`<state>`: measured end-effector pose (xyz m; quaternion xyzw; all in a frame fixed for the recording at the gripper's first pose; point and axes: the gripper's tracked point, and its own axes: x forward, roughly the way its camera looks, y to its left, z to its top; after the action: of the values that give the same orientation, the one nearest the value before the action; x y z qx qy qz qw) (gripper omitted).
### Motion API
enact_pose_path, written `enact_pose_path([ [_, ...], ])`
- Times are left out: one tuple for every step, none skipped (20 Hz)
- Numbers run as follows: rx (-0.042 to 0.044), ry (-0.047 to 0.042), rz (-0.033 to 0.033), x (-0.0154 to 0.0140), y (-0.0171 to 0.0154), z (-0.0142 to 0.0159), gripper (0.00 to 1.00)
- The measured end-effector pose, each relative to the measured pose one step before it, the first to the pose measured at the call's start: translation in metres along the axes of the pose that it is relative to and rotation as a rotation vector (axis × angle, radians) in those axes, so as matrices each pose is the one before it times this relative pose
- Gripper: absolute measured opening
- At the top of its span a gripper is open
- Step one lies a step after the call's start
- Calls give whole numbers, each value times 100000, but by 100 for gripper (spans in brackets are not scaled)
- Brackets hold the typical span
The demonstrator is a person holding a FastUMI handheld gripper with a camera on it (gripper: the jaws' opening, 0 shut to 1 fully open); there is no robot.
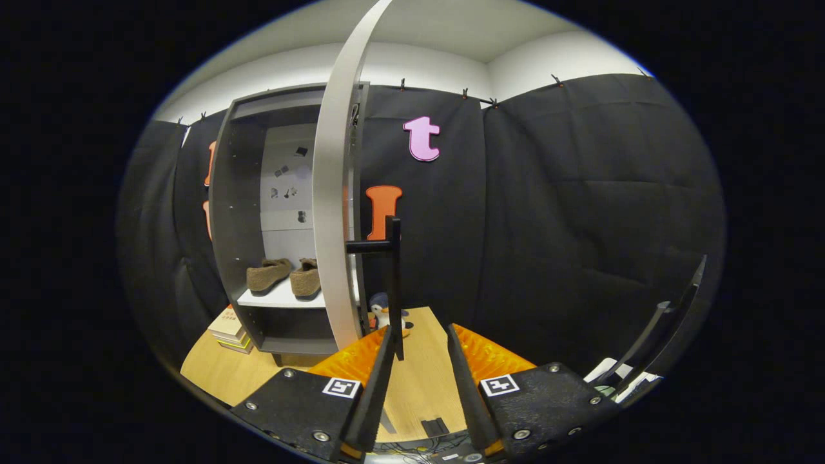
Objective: Open the shoe cabinet door, grab the shoes and put them into the shoe cabinet, then close the shoe cabinet door.
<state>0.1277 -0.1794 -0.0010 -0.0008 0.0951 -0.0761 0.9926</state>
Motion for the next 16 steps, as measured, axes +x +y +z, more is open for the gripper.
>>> enact_pose_path([
  [-750, -36, 1516, 19, 274, -77, 54],
  [-1086, -909, 1381, -57, 253, 110, 54],
  [-980, -522, 1124, -92, 248, 79, 53],
  [-528, -660, 1195, -48, 488, 48, 53],
  [67, -438, 1730, -79, 493, 24, 52],
  [1063, -382, 2139, -208, 547, 39, 51],
  [1658, -86, 2948, -157, 690, -65, 51],
  [2328, -46, 3348, -11, 866, -112, 51],
  [2649, 129, 3468, 40, 892, -234, 51],
  [1493, -313, 3156, 23, 895, -212, 51],
  [231, -703, 2523, -26, 831, -51, 50],
  [-343, -214, 2089, -153, 22, -6, 51],
  [-678, 832, 1953, 155, -67, -261, 51],
  [-784, 1992, 1589, 16, 530, -541, 51],
  [-1039, -142, 1447, -36, 412, -117, 51],
  [-1168, -699, 1452, 204, 964, 313, 51],
])
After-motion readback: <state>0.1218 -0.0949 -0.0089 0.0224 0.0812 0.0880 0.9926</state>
